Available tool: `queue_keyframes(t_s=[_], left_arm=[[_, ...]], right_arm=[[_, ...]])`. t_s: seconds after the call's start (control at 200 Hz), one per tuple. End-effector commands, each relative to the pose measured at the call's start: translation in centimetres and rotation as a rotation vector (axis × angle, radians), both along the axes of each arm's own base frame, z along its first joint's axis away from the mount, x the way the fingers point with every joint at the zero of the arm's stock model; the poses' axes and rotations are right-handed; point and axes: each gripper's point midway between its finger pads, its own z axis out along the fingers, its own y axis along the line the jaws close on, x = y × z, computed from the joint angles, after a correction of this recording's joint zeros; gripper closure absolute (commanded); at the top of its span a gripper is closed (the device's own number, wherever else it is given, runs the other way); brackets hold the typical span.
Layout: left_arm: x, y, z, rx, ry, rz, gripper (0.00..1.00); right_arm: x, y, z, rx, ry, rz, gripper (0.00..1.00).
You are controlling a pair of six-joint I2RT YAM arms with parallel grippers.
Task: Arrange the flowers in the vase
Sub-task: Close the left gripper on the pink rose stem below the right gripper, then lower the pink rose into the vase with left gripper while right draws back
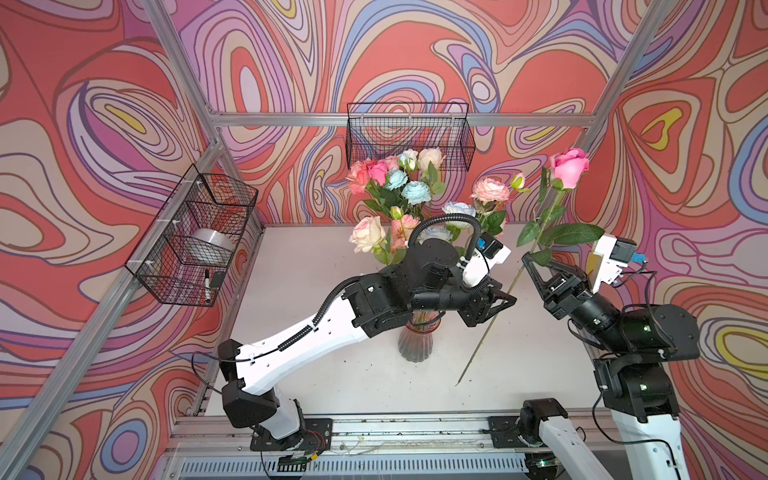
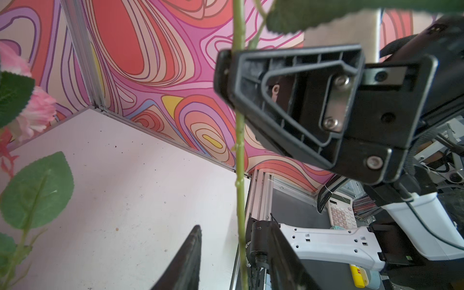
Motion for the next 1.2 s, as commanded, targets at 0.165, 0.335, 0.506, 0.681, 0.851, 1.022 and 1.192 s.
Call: queue_keyframes(t_s=[0.165,0.335,0.506,0.681,0.851,1.022,1.192], left_arm=[[0.4,-1.5,0.9,-0.051,0.003,-0.003,0.94],[1.1,-1.0,1.1,-0.063,-0.015,0.045,1.0],[2.0,1.1,3.0,-0.067,-0.126,0.125,1.0],[3.6,6.0,7.1,-0.115,-0.377,0.304,1.0],[5.8,10.2,9.6,-0.148,-0.607,0.528,1.0],[8.0,11.2,8.8,-0.203,-0.607,0.629,1.0],[9.3,10.6,5.9,-0.203,-0.534,0.648,1.0]], right_arm=[[-0.1,0.2,-0.5,0.015,-0.009,0.025,1.0],[-0.1,0.2,-0.9,0.009,-0.001,0.019,0.84],[-0.2,-0.6,-0.7,-0.008,-0.016,-0.052,0.48],[0.1,-3.5,-0.9,0.024,-0.022,-0.253,0.42],[1.0,-4.4,-2.1,0.027,0.015,-0.311,0.42],[1.7,-4.1,-2.7,0.022,0.039,-0.297,0.42],[2.0,-4.2,-3.1,0.005,0.05,-0.308,0.42]])
